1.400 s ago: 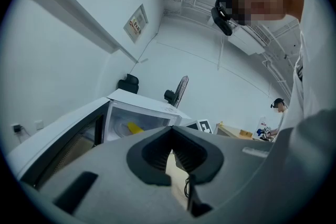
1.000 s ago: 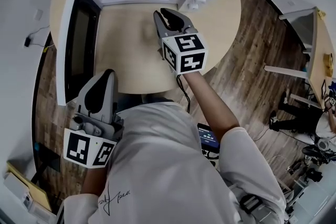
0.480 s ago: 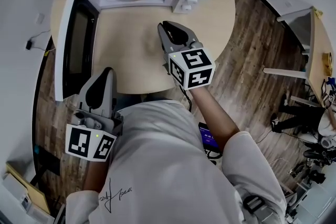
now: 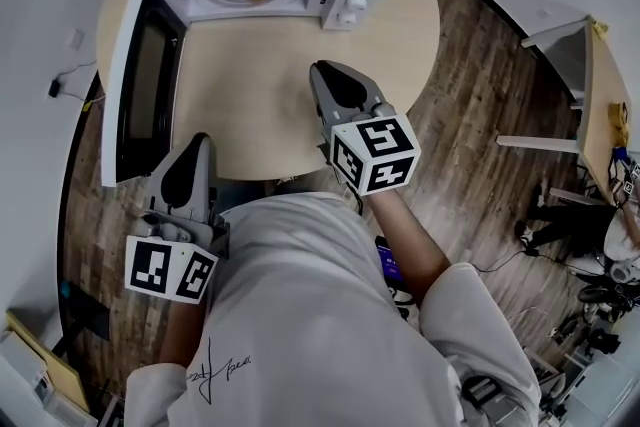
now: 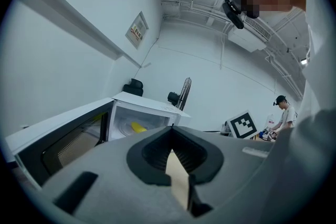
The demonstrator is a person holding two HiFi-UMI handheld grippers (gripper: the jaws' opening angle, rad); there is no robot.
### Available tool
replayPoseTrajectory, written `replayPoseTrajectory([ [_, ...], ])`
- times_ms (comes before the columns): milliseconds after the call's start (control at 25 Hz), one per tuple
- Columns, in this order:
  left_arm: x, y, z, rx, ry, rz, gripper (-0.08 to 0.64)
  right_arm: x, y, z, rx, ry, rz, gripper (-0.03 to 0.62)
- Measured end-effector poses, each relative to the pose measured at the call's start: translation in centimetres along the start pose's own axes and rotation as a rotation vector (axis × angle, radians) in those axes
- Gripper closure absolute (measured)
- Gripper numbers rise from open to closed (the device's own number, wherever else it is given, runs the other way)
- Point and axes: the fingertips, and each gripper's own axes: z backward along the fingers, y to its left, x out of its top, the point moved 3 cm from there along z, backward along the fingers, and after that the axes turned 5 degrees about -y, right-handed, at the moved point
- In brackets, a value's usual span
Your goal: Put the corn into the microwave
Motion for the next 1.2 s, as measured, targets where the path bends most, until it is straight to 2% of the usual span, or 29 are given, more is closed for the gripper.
replayPoseTrajectory([
  [720,-1.1,-0.1,0.8,0.014,0.033,-0.009,0.569,-0.4,0.7,5.6,-0.034,0.002,-0.038,0.58],
  [1000,-1.4,0.3,0.9,0.034,0.053,-0.015,0.571,-0.3,1.1,6.9,-0.009,0.025,-0.02,0.58],
  [1200,-1.5,0.4,1.0,0.04,0.059,0.011,0.571,-0.2,1.2,7.8,0.006,0.035,-0.008,0.58],
])
